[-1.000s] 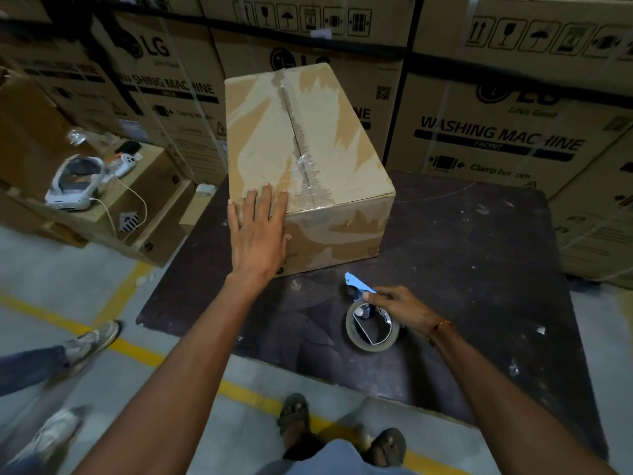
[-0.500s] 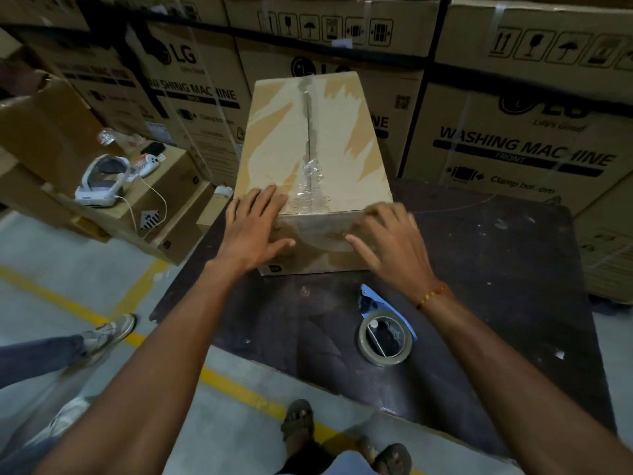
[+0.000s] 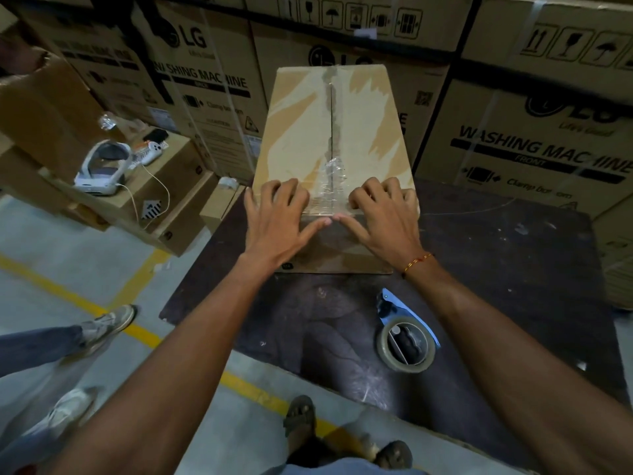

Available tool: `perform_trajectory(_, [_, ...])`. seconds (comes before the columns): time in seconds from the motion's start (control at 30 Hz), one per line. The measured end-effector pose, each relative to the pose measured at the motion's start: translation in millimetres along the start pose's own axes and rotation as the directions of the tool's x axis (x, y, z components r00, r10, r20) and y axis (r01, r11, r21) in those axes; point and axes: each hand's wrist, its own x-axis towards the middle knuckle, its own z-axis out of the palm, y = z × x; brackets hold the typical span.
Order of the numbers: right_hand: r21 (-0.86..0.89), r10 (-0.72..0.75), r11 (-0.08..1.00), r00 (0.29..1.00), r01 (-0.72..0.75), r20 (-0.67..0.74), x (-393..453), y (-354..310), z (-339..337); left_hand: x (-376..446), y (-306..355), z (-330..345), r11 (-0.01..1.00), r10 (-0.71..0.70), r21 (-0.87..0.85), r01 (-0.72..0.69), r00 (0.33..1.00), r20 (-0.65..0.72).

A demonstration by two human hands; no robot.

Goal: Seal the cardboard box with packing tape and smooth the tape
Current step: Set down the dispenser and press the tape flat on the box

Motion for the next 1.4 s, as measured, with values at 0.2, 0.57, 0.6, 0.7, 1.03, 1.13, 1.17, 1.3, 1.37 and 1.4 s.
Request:
perform_trajectory(0.2, [-0.196, -0.098, 0.975, 0.995, 0.100, 0.022, -5, 7, 7, -1, -5, 6, 0.997, 0.032, 0.065, -0.031, 0.999, -0.028])
perform_trajectory(0.57, [-0.123, -0.074, 0.990, 0.997, 0.074, 0.004, -2, -1, -1, -2, -10, 3, 0.989, 0.071, 0.127, -0.080, 0.995, 0.075])
perform_trajectory(0.6, [-0.120, -0.024, 0.992, 1.000, 0.023, -0.007, 1, -7, 0, -1, -11, 3, 0.988, 0.069, 0.129, -0.080, 0.994, 0.090])
perform_trajectory(0.7, [-0.172, 0.031, 0.985, 0.999, -0.035, -0.025, 3, -18, 5, -1, -14, 3, 0.987, 0.079, 0.132, -0.095, 0.990, 0.117])
perform_trajectory(1.03, [-0.219, -0.066, 0.974, 0.998, 0.065, 0.004, -2, -7, 5, 1, -10, -1, 0.995, 0.056, 0.072, -0.064, 0.992, 0.117])
perform_trajectory(1.13, [-0.232, -0.041, 0.972, 0.999, 0.043, 0.012, 0, -10, 6, -1, -9, 0, 0.997, 0.046, 0.066, -0.051, 0.996, 0.073])
perform_trajectory(1.17, [-0.244, -0.055, 0.968, 0.998, 0.060, 0.027, -1, -9, 7, -1, -9, 0, 0.997, 0.043, 0.062, -0.047, 0.997, 0.058])
perform_trajectory(1.3, [-0.253, -0.087, 0.962, 0.995, 0.099, 0.059, -3, -5, 5, -2, -6, 1, 0.997, 0.049, 0.065, -0.052, 0.998, 0.045])
perform_trajectory(1.37, [-0.178, -0.086, 0.979, 0.995, 0.094, 0.050, -4, -1, 2, -3, -6, -1, 0.997, 0.059, 0.057, -0.060, 0.998, 0.016])
perform_trajectory(1.4, [-0.121, -0.094, 0.988, 0.995, 0.099, 0.041, -5, 2, 1, -5, -7, 0, 0.995, 0.089, 0.053, -0.088, 0.996, -0.012])
